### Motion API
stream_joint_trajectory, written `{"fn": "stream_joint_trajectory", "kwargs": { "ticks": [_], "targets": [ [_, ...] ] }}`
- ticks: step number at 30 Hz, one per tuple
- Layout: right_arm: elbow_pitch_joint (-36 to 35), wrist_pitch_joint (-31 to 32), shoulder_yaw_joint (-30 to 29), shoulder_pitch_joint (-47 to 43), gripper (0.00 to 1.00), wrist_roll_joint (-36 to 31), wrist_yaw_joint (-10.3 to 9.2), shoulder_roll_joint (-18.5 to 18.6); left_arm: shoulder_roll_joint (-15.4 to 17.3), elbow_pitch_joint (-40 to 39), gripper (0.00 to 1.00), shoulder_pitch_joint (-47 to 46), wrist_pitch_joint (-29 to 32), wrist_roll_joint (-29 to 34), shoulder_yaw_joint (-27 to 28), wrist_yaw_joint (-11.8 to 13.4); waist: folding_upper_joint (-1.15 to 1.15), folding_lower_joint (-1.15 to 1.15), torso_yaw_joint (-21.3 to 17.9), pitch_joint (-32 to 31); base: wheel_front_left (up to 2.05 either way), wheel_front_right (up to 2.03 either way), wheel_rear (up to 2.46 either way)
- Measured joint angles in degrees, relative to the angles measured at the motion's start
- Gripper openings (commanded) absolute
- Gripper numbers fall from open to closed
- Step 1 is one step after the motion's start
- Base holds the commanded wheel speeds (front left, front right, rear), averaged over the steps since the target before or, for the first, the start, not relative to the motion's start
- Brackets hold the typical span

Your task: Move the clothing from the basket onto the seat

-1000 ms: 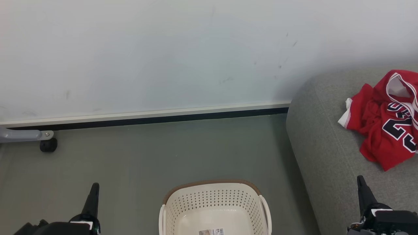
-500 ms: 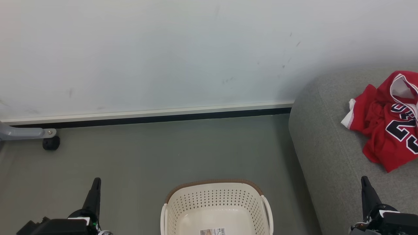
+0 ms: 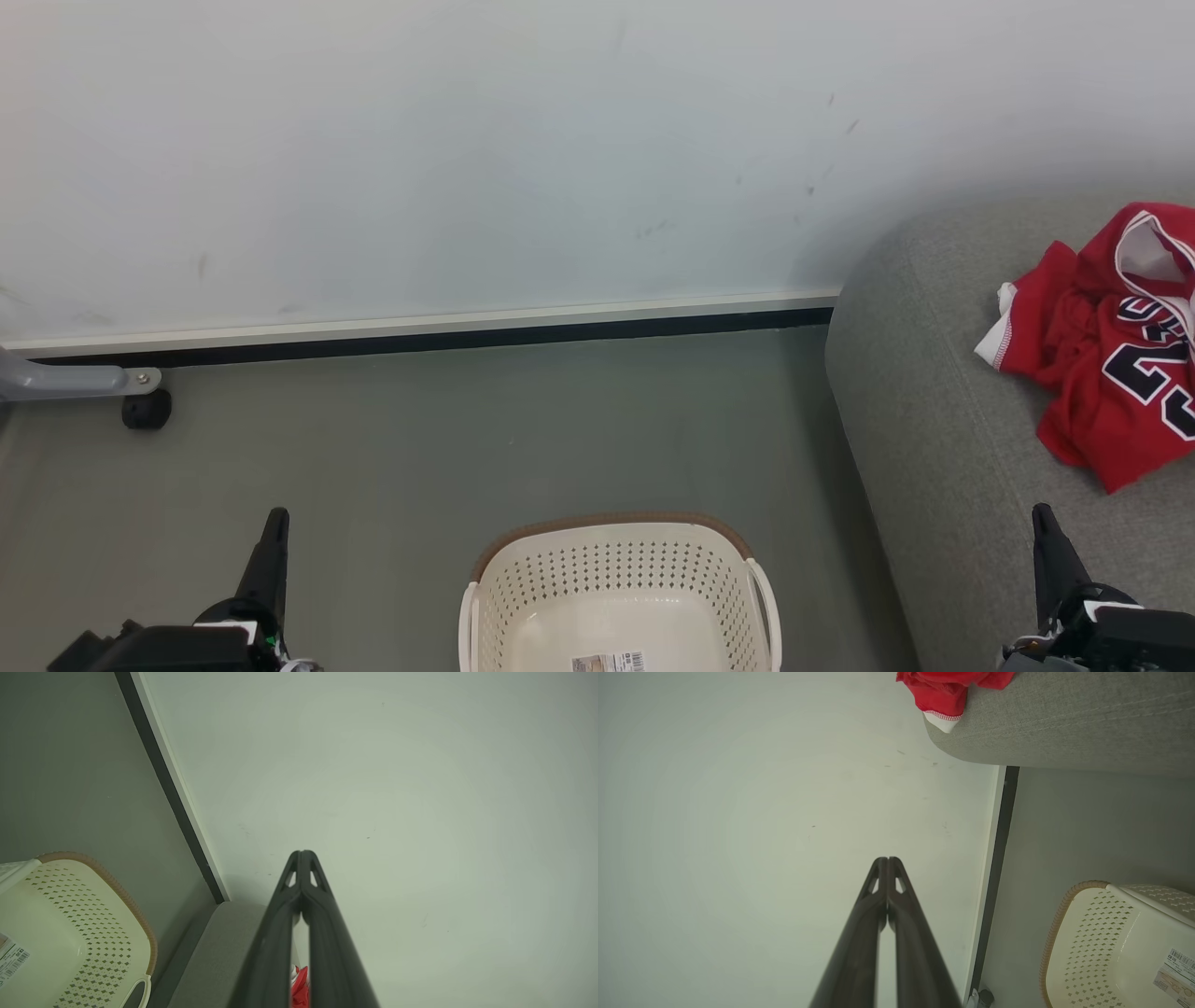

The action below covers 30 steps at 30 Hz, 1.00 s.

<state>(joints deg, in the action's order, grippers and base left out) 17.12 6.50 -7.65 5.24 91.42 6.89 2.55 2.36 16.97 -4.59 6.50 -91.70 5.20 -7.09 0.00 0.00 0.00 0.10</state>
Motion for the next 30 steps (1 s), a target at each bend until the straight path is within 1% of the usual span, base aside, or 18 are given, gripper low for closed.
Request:
{"fn": "stream_joint_trajectory", "kwargs": {
  "ticks": [30],
  "targets": [
    [0.0,0.0,0.01,0.0,0.0,0.0,0.0,-0.01,-0.01,0.0,0.0,0.0,0.0,0.0,-0.01,0.0,0.0,0.0,0.0,0.0,0.0,0.0,0.0]
  ]
}}
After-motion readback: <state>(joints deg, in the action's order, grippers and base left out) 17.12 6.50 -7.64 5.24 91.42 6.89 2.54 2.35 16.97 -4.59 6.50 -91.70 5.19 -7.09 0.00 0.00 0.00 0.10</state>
